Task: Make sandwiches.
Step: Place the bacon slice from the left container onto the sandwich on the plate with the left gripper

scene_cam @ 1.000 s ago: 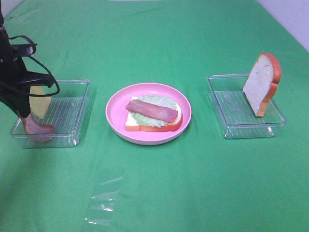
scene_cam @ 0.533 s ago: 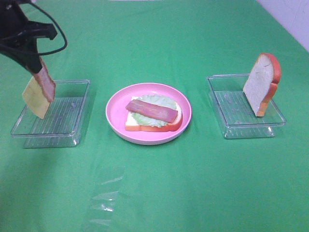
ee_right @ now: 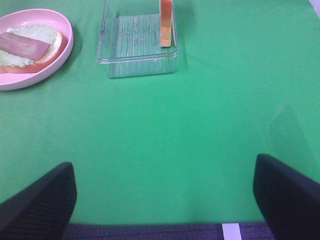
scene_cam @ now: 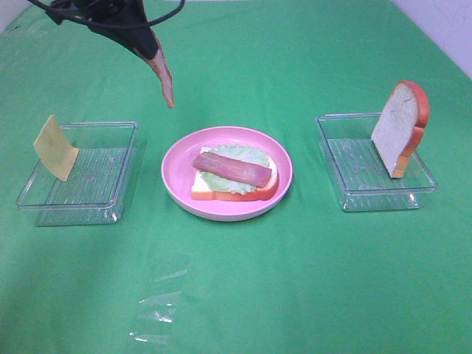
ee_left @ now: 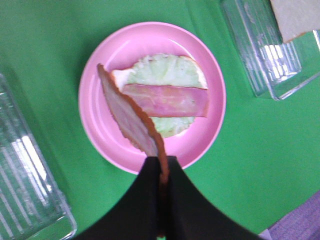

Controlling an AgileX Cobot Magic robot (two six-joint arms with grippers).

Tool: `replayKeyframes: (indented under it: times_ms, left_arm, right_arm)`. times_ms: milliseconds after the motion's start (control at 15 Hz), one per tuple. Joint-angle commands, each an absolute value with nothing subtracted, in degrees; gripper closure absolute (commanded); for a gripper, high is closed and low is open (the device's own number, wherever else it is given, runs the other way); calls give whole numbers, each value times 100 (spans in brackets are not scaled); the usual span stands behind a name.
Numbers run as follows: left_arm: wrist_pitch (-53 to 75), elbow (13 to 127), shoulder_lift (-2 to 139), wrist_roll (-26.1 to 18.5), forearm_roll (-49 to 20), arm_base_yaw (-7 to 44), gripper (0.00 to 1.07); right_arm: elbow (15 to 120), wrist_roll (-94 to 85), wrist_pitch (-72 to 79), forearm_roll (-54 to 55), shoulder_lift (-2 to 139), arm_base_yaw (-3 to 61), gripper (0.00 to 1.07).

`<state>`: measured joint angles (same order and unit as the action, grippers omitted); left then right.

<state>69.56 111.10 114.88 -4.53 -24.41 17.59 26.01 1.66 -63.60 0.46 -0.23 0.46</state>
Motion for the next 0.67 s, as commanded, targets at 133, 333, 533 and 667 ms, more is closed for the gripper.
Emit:
replayKeyframes:
  times_ms: [133,333,533,667]
  left_arm:
    - [6818,11150,11912,-504,-3008,2200,107]
    - [6234,11150,12307,-625,-3151,2641,107]
    - [5718,11150,12588,-625,-3295,2934,107]
    - [5071,11150,12851,-625,-3415,3191,107]
  right_arm:
    - [2590,103,-6297,40,-183,34,15]
    - [2590,103,-6297,40,-183,34,15]
    - [2590,103,-6297,40,-183,34,15]
    - [2590,103,-6297,40,-183,34,15]
